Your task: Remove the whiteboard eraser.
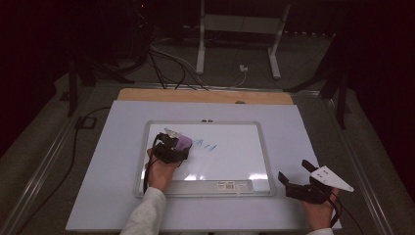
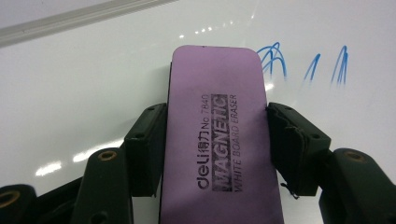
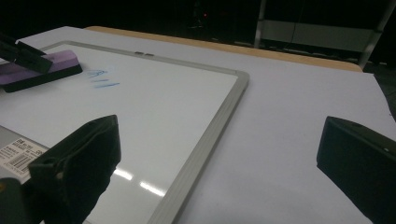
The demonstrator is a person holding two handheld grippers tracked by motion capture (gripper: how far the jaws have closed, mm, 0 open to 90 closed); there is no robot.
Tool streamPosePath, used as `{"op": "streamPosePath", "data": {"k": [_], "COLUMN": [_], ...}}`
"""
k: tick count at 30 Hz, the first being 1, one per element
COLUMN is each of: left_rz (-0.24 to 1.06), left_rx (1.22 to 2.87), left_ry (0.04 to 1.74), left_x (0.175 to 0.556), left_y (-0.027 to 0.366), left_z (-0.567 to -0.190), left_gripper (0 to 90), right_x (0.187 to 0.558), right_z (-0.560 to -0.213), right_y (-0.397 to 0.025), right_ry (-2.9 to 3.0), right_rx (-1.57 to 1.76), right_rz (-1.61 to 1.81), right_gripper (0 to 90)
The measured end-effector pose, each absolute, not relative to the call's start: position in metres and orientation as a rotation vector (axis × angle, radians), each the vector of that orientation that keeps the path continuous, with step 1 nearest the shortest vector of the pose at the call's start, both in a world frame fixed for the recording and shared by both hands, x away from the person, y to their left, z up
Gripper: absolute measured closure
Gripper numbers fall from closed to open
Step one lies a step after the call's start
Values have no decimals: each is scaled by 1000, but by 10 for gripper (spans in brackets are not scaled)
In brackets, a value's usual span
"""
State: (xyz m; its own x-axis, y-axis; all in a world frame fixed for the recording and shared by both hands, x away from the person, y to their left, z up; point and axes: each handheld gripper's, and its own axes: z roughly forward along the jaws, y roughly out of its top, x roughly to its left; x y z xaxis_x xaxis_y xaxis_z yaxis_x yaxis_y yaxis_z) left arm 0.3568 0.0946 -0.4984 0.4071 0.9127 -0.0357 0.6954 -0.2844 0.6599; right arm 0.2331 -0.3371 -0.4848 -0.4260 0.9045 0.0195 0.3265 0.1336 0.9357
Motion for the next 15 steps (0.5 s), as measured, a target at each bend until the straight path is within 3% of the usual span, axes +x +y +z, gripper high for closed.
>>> {"op": "streamPosePath", "data": {"k": [15], "left_rz": [396], "left_rx": [2141], "left_ry": [1203], "left_x": [344], "left_y": [26], "left_z": [-498], "left_gripper": [420], "right_x": [234], "right_z": [-485], "right_y": [-336], "right_ry": [1845], "right_rx": [1180], "right_rz": [1285], "right_gripper": [0]}}
